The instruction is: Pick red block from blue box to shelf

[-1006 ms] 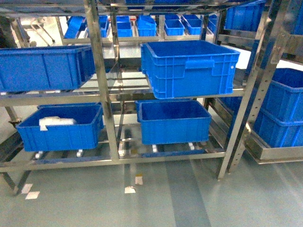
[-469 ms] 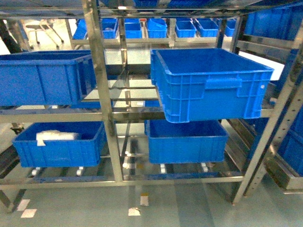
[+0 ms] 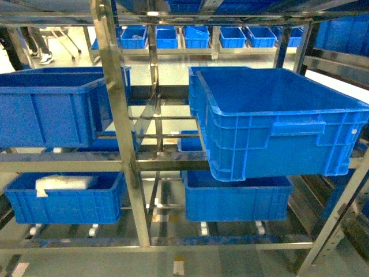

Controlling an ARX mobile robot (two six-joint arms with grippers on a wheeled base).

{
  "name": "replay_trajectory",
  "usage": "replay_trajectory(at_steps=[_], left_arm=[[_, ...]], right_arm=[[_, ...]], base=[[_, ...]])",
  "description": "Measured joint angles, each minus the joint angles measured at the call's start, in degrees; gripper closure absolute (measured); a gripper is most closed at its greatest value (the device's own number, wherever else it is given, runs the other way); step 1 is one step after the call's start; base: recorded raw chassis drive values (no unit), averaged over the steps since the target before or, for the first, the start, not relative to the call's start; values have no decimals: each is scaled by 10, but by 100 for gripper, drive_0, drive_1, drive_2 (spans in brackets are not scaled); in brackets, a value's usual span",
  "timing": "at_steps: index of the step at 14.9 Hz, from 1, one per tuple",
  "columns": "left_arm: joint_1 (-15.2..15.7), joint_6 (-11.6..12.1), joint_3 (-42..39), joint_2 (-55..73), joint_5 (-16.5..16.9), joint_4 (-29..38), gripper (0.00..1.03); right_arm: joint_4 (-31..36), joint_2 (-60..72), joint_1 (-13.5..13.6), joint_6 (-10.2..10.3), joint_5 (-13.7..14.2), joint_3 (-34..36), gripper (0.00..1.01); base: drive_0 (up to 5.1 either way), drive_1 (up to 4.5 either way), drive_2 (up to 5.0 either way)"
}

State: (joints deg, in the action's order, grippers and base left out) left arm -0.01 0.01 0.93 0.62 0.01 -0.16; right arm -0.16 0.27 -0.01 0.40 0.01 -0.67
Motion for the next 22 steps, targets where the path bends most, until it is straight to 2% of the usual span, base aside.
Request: replay_trajectory(at_steps=[12,22], left_arm=[[0,0,0,0,-1,-1,5],[0,0,0,0,0,-1,5]], right_arm=[[-2,0,0,0,0,0,72],[-1,0,0,0,0,0,72]], base=[[4,431,-424],[0,0,0]])
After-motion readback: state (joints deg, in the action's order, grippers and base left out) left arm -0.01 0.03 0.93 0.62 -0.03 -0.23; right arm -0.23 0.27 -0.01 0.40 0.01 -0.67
